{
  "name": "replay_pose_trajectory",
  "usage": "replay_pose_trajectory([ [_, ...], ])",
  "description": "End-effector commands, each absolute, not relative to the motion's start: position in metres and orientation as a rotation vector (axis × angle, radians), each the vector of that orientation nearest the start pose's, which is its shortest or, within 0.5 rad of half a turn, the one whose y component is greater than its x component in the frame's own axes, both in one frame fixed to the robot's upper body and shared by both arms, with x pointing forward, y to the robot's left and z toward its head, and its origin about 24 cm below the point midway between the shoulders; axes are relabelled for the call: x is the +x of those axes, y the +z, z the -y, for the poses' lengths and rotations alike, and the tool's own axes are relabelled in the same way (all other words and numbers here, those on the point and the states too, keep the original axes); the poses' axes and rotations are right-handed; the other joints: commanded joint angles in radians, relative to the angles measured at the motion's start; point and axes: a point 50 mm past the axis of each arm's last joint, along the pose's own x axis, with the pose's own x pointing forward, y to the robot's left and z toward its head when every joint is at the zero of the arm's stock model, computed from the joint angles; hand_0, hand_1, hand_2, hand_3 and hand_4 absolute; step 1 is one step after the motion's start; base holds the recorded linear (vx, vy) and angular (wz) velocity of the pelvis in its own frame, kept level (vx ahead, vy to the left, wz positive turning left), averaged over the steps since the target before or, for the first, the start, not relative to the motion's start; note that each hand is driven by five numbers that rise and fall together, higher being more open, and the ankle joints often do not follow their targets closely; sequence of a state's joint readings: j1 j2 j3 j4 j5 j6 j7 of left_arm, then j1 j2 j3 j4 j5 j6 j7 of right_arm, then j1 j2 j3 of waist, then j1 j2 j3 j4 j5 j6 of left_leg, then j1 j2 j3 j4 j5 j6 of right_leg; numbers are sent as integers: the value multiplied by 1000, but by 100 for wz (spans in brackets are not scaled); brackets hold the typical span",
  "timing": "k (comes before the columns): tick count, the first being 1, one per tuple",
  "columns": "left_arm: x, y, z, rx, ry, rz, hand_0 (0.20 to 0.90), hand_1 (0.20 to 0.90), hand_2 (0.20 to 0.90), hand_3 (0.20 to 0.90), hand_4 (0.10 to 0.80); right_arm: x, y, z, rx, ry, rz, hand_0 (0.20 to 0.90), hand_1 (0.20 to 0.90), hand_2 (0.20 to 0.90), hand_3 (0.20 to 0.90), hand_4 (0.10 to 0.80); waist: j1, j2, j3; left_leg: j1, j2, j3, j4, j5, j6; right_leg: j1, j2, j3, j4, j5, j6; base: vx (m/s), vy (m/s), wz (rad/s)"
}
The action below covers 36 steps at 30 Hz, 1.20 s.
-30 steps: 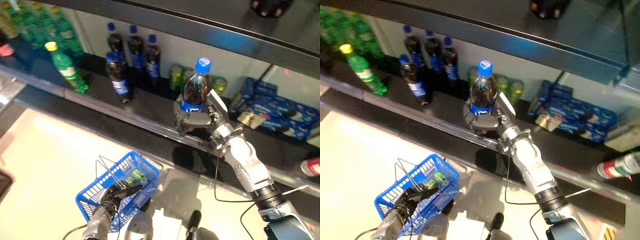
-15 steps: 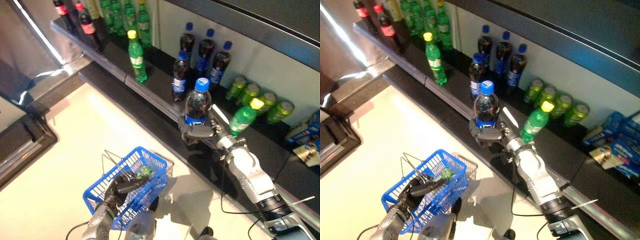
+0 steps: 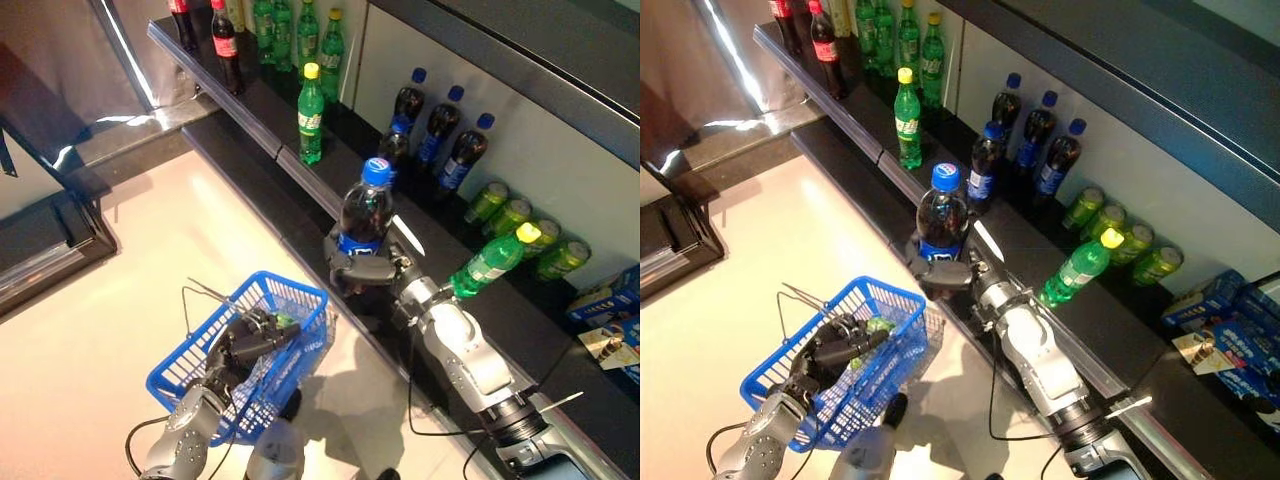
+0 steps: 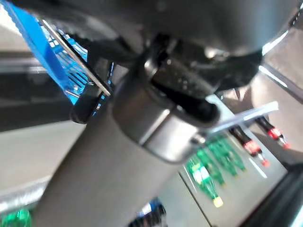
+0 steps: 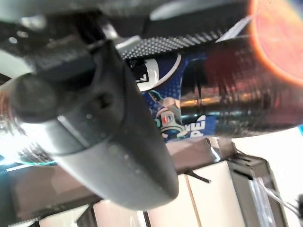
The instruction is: Pick up the drink and place into the basket.
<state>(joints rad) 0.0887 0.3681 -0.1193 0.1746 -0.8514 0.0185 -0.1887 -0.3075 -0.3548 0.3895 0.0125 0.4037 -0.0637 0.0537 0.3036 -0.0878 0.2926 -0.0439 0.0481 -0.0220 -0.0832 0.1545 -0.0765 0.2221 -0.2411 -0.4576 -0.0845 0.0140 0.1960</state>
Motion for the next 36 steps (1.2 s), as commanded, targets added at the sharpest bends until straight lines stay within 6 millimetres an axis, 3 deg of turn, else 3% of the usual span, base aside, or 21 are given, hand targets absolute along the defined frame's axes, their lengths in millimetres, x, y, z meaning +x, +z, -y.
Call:
replay_pose_trajectory([
  [1, 252, 101, -160, -508, -553, 264, 300, 300, 300, 200, 100, 288, 174, 72, 93, 591, 541, 300, 300, 300, 200, 100, 38, 30, -215, 84, 41, 12, -4, -95, 3, -54, -9, -18, 22, 61, -46, -1, -5, 17],
  [10, 242, 137, -141, -457, -787, 373, 300, 300, 300, 200, 100, 292, 171, 59, 78, 607, 511, 300, 300, 300, 200, 100, 79, 29, -229, 67, 24, -37, -4, -89, 5, -44, -4, -24, 17, 57, -42, 5, 4, 9],
  [24, 226, 168, -123, -426, -1055, 501, 300, 300, 300, 200, 100, 298, 161, 50, 3, 612, 461, 300, 300, 300, 200, 100, 105, 29, -247, 55, 9, -80, -4, -86, 5, -39, 0, -31, 12, 52, -37, -10, 4, 6],
  [36, 213, 186, -110, -421, -1254, 583, 300, 300, 300, 200, 100, 312, 118, 53, -220, 583, 293, 300, 300, 300, 200, 100, 117, 28, -262, 44, 1, -103, -4, -77, 3, -34, 2, -44, 10, 47, -36, -2, 0, 3],
])
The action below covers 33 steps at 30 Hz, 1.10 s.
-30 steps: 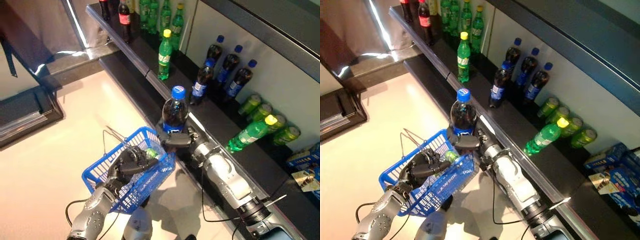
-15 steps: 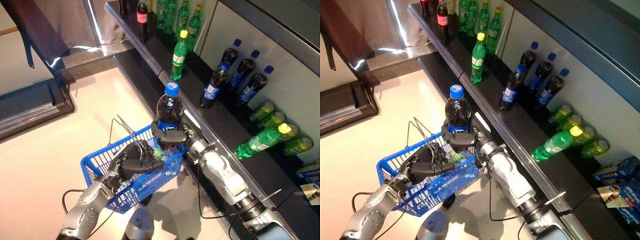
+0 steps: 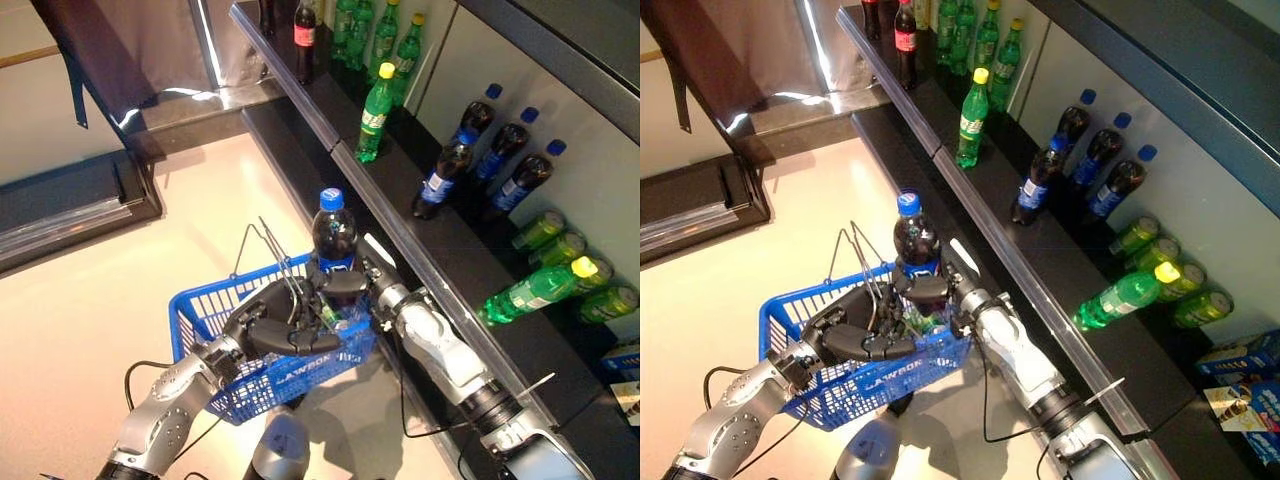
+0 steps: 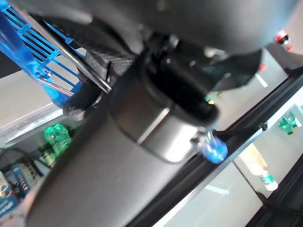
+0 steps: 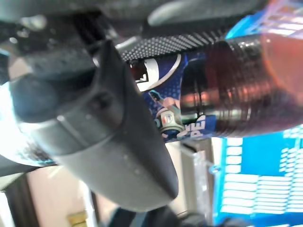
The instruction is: Pick up the drink and place into the basket.
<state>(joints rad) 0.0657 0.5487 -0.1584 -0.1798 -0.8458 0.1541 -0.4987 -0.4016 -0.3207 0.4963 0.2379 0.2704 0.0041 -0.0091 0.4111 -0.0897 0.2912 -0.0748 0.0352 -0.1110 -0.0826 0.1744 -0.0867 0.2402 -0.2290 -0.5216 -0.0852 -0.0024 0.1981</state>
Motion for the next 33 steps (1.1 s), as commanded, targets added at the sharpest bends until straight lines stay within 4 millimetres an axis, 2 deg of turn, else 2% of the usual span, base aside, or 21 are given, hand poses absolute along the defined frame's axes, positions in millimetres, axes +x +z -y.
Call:
replay_pose_trajectory([
  [1, 212, 188, -109, -417, -1276, 592, 300, 300, 300, 200, 100, 312, 112, 52, -261, 584, 277, 300, 300, 300, 200, 100, 12, 29, -261, 74, 13, -17, -5, -97, 14, -52, -10, 18, 11, 64, -38, -4, -1, 19],
  [9, 207, 193, -104, -408, -1343, 615, 300, 300, 300, 200, 100, 316, 94, 53, -382, 587, 209, 300, 300, 300, 200, 100, 21, 29, -261, 79, 13, -24, -5, -99, 12, -43, -6, 16, 11, 59, -39, -3, -1, 4],
  [10, 204, 195, -102, -404, -1371, 624, 300, 300, 300, 200, 100, 317, 86, 52, -442, 590, 179, 300, 300, 300, 200, 100, 24, 29, -260, 79, 12, -30, -5, -98, 12, -42, -5, 15, 11, 59, -40, 0, 0, 0],
  [16, 199, 198, -98, -397, -1425, 633, 300, 300, 300, 200, 100, 319, 75, 53, -585, 618, 136, 300, 300, 300, 200, 100, 32, 27, -260, 77, 9, -37, -5, -97, 12, -39, -4, 10, 11, 58, -39, -3, -7, 5],
  [24, 195, 199, -95, -383, -1475, 636, 300, 300, 300, 200, 100, 319, 69, 53, -727, 688, 103, 300, 300, 300, 200, 100, 36, 22, -261, 76, 5, -45, -5, -94, 12, -37, -2, 7, 11, 60, -40, 0, -5, 2],
  [33, 191, 199, -90, -357, -1545, 628, 300, 300, 300, 200, 100, 319, 72, 47, -866, 824, 81, 300, 300, 300, 200, 100, 40, 16, -261, 76, 1, -53, -5, -92, 12, -36, -1, 5, 10, 63, -41, 0, 0, 0],
])
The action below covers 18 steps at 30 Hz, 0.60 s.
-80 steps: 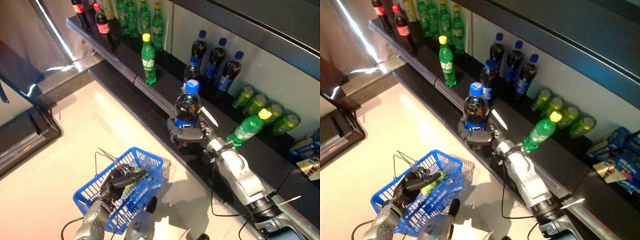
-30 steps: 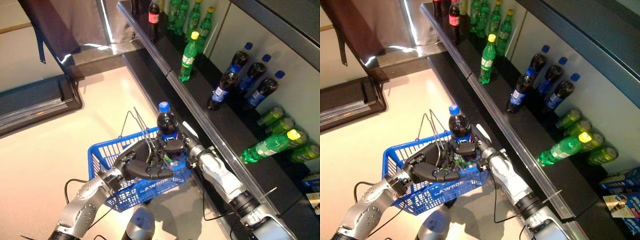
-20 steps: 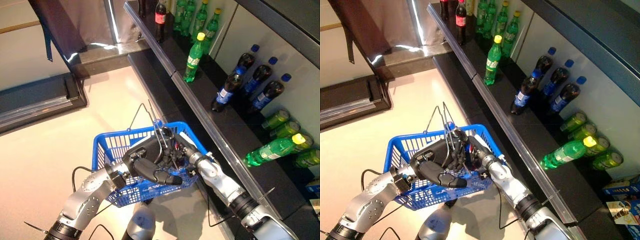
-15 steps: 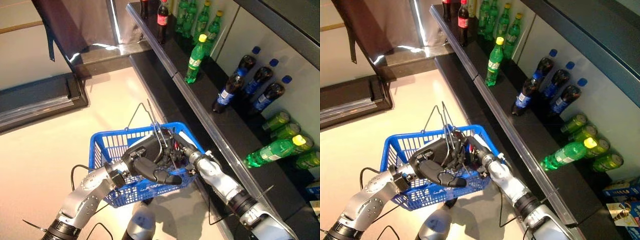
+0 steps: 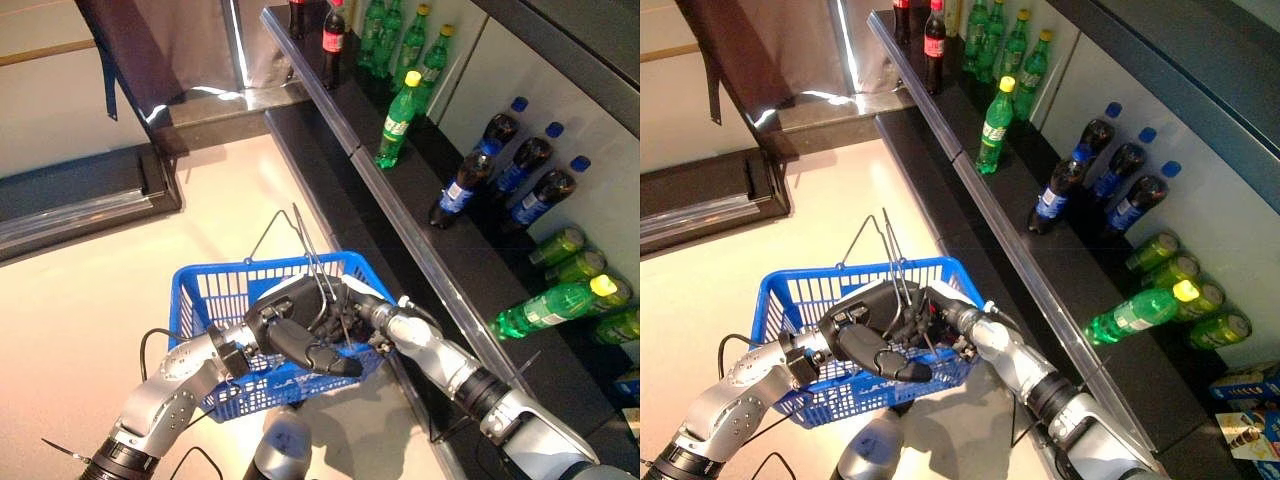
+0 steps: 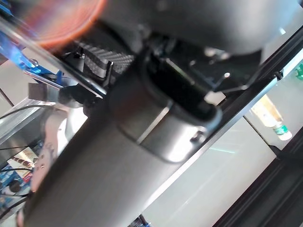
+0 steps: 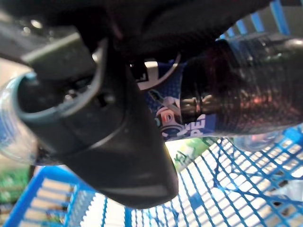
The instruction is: Pick up the drink and place into the basket.
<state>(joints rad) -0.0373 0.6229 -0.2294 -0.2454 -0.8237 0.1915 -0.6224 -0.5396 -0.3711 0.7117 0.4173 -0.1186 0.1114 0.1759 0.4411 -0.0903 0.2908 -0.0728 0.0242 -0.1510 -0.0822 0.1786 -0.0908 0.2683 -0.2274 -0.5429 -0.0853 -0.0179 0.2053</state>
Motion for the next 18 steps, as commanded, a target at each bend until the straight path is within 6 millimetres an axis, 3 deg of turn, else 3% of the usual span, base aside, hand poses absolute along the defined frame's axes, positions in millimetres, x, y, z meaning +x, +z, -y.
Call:
replay_pose_trajectory([
  [1, 191, 199, -89, -351, -1553, 627, 300, 300, 300, 200, 100, 319, 72, 47, -878, 843, 75, 300, 300, 300, 200, 100, 10, 16, -261, 75, 11, -15, -5, -95, 16, -63, -2, 25, 10, 78, -48, 0, 0, 0],
  [18, 185, 202, -81, -328, -1661, 636, 300, 300, 300, 200, 100, 312, 60, 32, -953, 1068, -41, 300, 300, 300, 200, 100, 22, 7, -267, 84, 3, -31, -5, -95, 15, -51, 0, 13, 11, 77, -51, 6, -2, 4],
])
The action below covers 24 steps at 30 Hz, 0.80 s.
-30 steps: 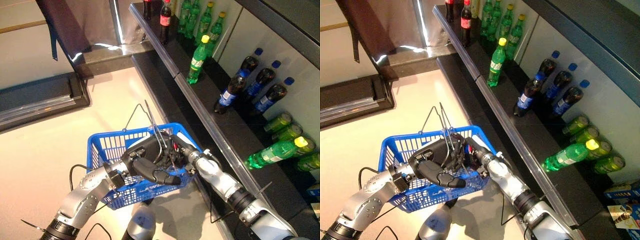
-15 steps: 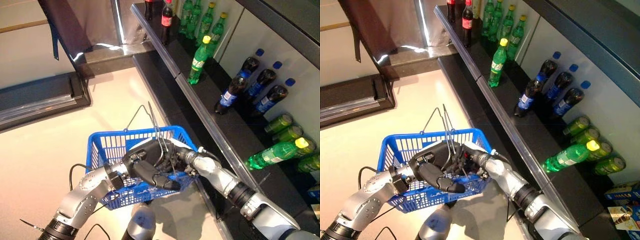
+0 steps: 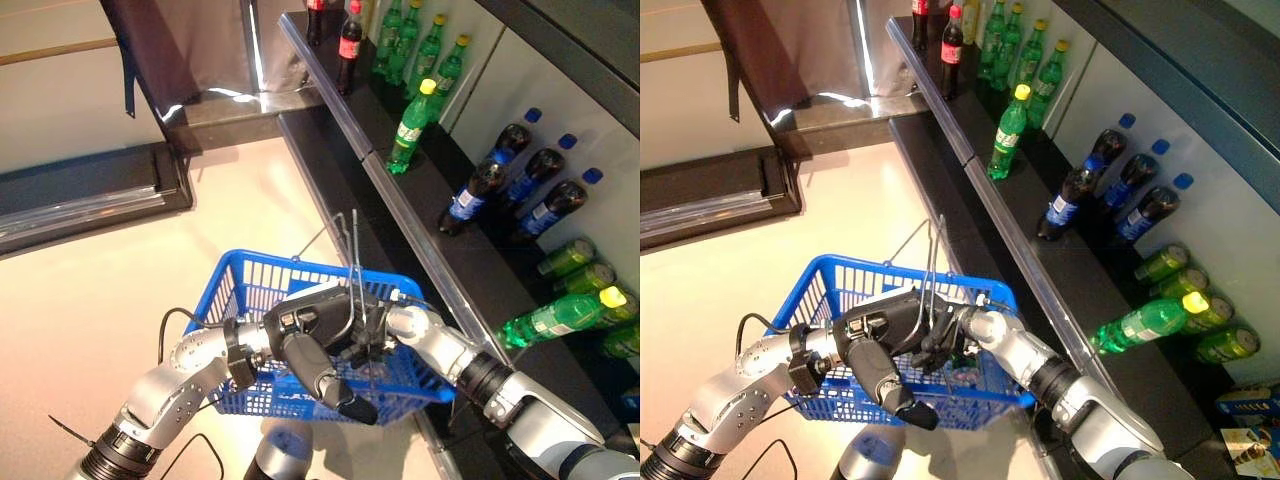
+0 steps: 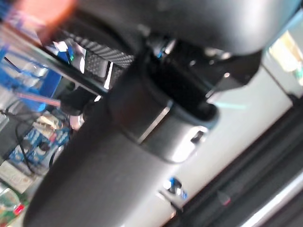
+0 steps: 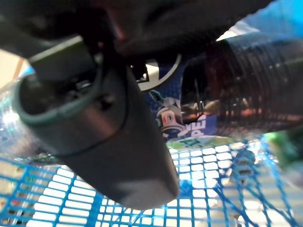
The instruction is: Pick up the drink and place into the basket.
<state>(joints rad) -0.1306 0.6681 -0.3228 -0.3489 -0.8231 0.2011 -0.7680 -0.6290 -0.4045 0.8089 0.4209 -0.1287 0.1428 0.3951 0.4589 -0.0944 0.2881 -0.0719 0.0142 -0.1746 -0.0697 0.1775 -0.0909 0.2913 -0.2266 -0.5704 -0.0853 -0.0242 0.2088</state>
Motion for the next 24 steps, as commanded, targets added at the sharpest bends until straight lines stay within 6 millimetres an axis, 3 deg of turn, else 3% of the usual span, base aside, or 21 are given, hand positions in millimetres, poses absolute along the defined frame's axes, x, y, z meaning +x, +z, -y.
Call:
replay_pose_trajectory([
  [1, 184, 202, -81, -328, -1667, 636, 300, 300, 300, 200, 100, 312, 60, 30, -954, 1075, -47, 300, 300, 300, 200, 100, 5, 12, -265, 85, 12, -9, -18, -94, 15, -73, 0, 40, 12, 83, -55, 0, 0, 0],
  [12, 182, 204, -78, -331, -1687, 642, 300, 300, 300, 200, 100, 307, 46, 26, -939, 1104, -112, 300, 300, 300, 200, 100, 9, 11, -266, 89, 8, -12, -18, -96, 18, -72, 2, 41, 14, 82, -57, 0, 0, 0],
  [13, 181, 205, -78, -332, -1690, 643, 300, 300, 300, 200, 100, 305, 39, 26, -935, 1105, -135, 556, 556, 556, 499, 399, 10, 11, -266, 90, 8, -12, -18, -96, 20, -73, 3, 41, 15, 83, -57, 0, 0, 0],
  [14, 181, 205, -77, -334, -1693, 644, 300, 300, 300, 200, 100, 304, 36, 26, -928, 1101, -150, 721, 721, 721, 691, 591, 11, 11, -267, 90, 6, -13, -18, -97, 21, -72, 4, 42, 14, 83, -57, 0, 0, 0],
  [16, 180, 205, -77, -335, -1693, 644, 300, 300, 300, 200, 100, 304, 35, 26, -927, 1100, -158, 813, 813, 813, 798, 698, 10, 11, -267, 91, 6, -13, -18, -97, 21, -72, 4, 44, 14, 83, -58, 0, 0, 0],
  [17, 180, 205, -77, -333, -1691, 646, 300, 300, 300, 200, 100, 303, 33, 26, -927, 1099, -165, 900, 900, 900, 900, 800, 9, 10, -267, 91, 6, -12, -18, -97, 21, -73, 5, 45, 14, 83, -57, 0, 0, 0],
  [24, 180, 205, -76, -336, -1695, 651, 300, 300, 300, 200, 100, 303, 30, 26, -920, 1088, -180, 900, 900, 900, 900, 800, 9, 9, -262, 92, 6, -10, -18, -99, 22, -74, 6, 47, 15, 83, -58, 0, 0, 0],
])
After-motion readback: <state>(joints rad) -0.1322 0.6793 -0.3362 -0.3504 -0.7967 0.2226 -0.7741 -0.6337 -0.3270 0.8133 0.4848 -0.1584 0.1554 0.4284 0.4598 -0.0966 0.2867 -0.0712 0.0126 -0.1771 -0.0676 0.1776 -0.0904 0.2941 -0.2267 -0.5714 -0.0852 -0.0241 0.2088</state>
